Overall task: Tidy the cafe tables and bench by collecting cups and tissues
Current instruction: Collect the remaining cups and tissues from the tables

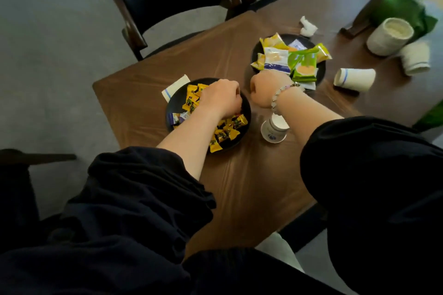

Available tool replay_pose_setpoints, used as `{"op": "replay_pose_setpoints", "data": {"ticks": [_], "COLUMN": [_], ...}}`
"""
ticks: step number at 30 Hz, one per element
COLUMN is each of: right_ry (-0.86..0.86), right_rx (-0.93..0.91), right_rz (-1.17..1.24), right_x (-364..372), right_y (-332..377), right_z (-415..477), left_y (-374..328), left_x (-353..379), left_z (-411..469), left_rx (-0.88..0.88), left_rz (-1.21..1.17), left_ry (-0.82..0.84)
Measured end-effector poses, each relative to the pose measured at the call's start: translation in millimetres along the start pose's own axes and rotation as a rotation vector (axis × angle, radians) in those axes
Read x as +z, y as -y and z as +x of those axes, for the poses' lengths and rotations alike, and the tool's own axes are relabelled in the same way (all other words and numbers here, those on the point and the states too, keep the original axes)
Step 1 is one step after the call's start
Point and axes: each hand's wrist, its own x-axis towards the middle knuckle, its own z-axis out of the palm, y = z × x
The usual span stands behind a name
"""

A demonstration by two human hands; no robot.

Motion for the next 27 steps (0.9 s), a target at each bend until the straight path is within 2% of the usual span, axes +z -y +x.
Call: {"op": "replay_pose_setpoints", "data": {"ticks": [4, 7, 14, 21, 27], "right_ry": [-0.006, 0.013, 0.018, 0.016, 0.002], "right_rx": [-0.096, -0.183, -0.22, -0.234, -0.099], "right_rz": [-0.007, -0.029, -0.049, -0.047, -0.056], "right_x": [3.6, 8.3, -7.4, -13.0, -21.2], "right_y": [-20.7, -40.5, -78.3, -78.3, -96.6], "right_z": [2.6, -8.3, -17.0, -9.3, 4.2], "left_y": [-21.4, -45.5, -80.6, -82.1, -84.5], "left_x": [11.2, 16.2, 22.2, 4.9, 1.6], "left_z": [-0.7, -5.6, -8.6, 14.5, 44.1], "left_rx": [-0.131, -0.162, -0.249, -0.227, -0.151], "left_rz": [0.046, 0.097, 0.139, 0.138, 0.262], "left_ry": [-0.017, 0.001, 0.026, -0.024, -0.046]}}
